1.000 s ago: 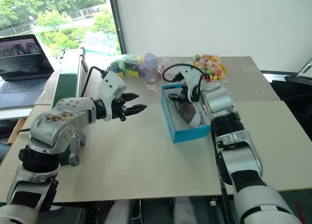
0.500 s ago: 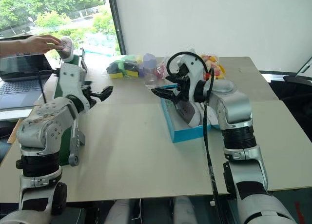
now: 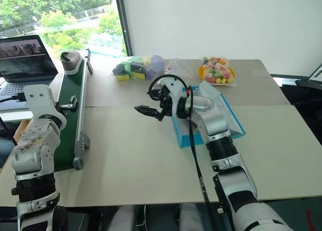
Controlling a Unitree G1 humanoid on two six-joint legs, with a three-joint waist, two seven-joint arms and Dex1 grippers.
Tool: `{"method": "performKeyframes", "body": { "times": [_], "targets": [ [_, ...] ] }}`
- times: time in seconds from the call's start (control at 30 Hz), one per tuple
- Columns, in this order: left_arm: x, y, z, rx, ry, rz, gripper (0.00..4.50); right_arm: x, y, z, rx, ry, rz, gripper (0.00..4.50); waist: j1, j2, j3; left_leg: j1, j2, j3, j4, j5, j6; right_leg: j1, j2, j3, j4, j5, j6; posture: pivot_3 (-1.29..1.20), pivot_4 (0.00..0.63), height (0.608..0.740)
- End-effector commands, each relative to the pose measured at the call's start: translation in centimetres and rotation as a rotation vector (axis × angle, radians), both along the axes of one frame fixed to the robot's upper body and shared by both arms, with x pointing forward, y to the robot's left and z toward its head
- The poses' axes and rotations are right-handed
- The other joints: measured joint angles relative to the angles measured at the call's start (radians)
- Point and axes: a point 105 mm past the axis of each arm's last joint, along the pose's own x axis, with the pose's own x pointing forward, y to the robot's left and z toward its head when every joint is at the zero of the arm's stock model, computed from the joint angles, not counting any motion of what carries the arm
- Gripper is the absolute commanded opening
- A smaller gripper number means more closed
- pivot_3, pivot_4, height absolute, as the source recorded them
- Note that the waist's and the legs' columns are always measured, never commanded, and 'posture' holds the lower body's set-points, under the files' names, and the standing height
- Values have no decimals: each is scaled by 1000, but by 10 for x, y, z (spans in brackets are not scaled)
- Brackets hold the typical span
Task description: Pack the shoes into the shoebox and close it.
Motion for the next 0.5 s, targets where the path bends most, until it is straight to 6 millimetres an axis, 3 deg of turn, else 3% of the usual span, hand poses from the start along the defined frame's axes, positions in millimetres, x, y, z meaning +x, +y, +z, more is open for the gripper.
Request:
{"method": "performKeyframes", "body": {
  "times": [0.03, 0.5],
  "targets": [
    [-2, 8, 5, 7, -41, 28, 4435, -3, 2, 7, 3, -67, 18, 4500, 0, 0, 0, 0, 0, 0, 0, 0, 0, 0, 0, 0, 0, 0, 0, 0, 150, 738],
    [1, 28, -13, 1, -45, -8, 4435, 3, -16, 7, 4, -113, -53, 4500, -1, 0, 0, -2, 1, 1, -1, 0, 0, -4, 0, -1, 0, 0, 0, 0, 150, 738]
  ]
}}
